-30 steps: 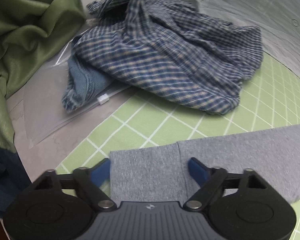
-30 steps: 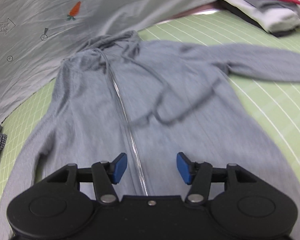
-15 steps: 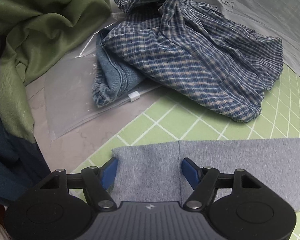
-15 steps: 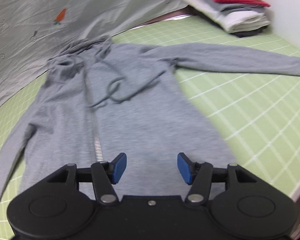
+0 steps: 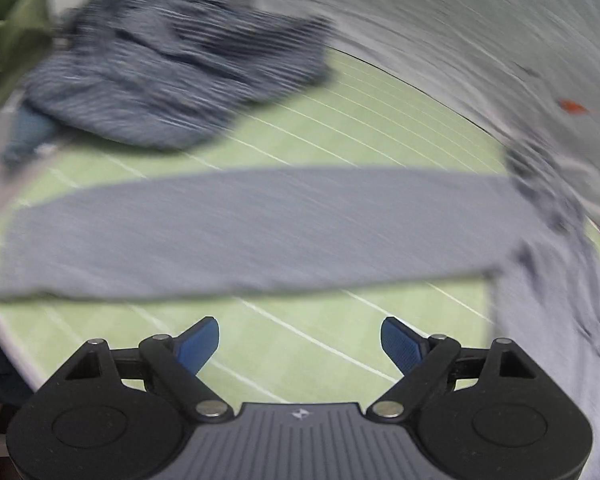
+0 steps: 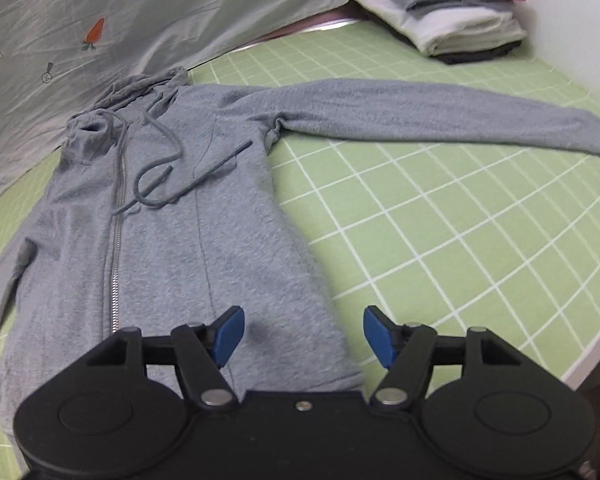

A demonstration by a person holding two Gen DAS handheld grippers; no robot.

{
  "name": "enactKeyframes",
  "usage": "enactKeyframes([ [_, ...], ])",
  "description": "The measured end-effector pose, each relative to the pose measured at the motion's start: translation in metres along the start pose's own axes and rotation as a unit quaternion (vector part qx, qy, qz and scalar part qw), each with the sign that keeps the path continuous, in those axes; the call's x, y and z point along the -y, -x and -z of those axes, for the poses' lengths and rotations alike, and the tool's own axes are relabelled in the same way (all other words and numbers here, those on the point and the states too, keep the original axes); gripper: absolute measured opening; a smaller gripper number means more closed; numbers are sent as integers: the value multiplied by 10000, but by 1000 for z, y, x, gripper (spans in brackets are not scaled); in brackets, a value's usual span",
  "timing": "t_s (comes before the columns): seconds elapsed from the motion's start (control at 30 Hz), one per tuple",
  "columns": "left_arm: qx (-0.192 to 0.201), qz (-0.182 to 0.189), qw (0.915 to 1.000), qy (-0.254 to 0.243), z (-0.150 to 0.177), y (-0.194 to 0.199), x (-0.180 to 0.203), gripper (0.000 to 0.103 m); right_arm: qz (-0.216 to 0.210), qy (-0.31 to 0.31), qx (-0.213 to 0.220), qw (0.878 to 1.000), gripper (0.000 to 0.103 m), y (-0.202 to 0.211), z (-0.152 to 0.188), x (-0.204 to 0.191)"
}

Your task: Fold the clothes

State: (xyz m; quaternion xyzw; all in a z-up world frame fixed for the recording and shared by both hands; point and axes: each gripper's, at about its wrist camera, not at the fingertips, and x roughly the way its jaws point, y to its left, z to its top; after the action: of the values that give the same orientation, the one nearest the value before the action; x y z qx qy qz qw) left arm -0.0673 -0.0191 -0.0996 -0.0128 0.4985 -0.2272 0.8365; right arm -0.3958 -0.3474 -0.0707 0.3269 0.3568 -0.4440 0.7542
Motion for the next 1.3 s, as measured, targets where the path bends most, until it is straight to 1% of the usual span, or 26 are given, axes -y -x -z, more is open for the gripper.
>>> enactKeyframes([
  [0.1,-279,594,9964,-536,18,-11,47,89,-242,214,-105,9994,65,-1,2,3],
  [0.23,-556,965,9922,-566,29,-19,67,88,-603,332,-241,9973,62,-3,6,7],
  [0.3,-689,1136,9896,-553,34,-22,76,85,-671,490,-300,9961,57,-5,6,9],
  [0.33,-756,1222,9881,-546,37,-24,80,80,-691,572,-326,9954,48,-6,5,10],
  [0.37,-823,1307,9865,-539,39,-26,84,70,-740,625,-335,9947,37,-7,4,11],
  [0.4,-889,1393,9848,-531,42,-28,88,33,-877,612,-365,9936,30,-7,2,14],
  [0.43,-956,1478,9830,-524,45,-29,92,18,-1093,501,-367,9921,17,-6,-1,19],
  [0.47,-1022,1563,9810,-517,47,-31,97,19,-1298,310,-291,9906,13,-3,-4,24],
  [0.53,-974,1911,9761,-360,44,-13,92,19,-1792,-85,-150,9837,11,9,-10,36],
  [0.6,-919,1904,9769,-302,46,1,87,18,-2213,-363,32,9745,11,28,-17,46],
  [0.63,-894,1870,9779,-283,48,8,84,19,-2343,-480,80,9710,11,35,-20,51],
  [0.67,-923,1733,9800,-331,51,8,83,21,-2320,-516,70,9713,11,37,-21,55],
  [0.7,-983,1503,9831,-347,55,3,84,27,-2273,-509,47,9725,11,38,-21,57],
  [0.73,-1046,1252,9860,-341,60,-3,84,30,-2172,-404,-7,9753,13,35,-22,56],
  [0.77,-1041,1120,9876,-344,60,-5,85,33,-2070,-299,-60,9779,18,31,-22,54],
  [0.8,-1010,1035,9889,-352,60,-4,86,39,-1967,-195,-114,9802,20,27,-22,53],
  [0.83,-978,950,9900,-360,59,-4,87,43,-1864,-90,-167,9823,24,23,-22,51],
  [0.87,-947,865,9911,-367,59,-3,89,54,-1761,15,-220,9841,29,20,-23,50],
  [0.9,-862,786,9924,-394,57,-2,90,72,-1657,120,-274,9857,32,16,-23,48],
  [0.97,-675,598,9950,-430,51,1,93,89,-1448,330,-380,9882,43,8,-24,45],
  [1.0,-604,472,9962,-421,48,1,94,89,-1355,410,-401,9891,46,5,-25,44],
  [1.07,-499,259,9978,-358,42,1,94,89,-1230,435,-313,9910,59,1,-35,45],
  [1.1,-479,187,9983,-286,39,1,92,89,-1163,454,-265,9918,61,-1,-39,45],
  [1.17,-407,117,9990,-154,35,4,87,89,-992,556,-120,9934,78,-4,-46,44],
  [1.23,-333,58,9994,-45,31,8,81,90,-785,678,62,9946,81,-6,-53,41],
  [1.3,-281,9,9996,-9,29,10,79,92,-646,618,161,9959,81,-12,-62,44],
])
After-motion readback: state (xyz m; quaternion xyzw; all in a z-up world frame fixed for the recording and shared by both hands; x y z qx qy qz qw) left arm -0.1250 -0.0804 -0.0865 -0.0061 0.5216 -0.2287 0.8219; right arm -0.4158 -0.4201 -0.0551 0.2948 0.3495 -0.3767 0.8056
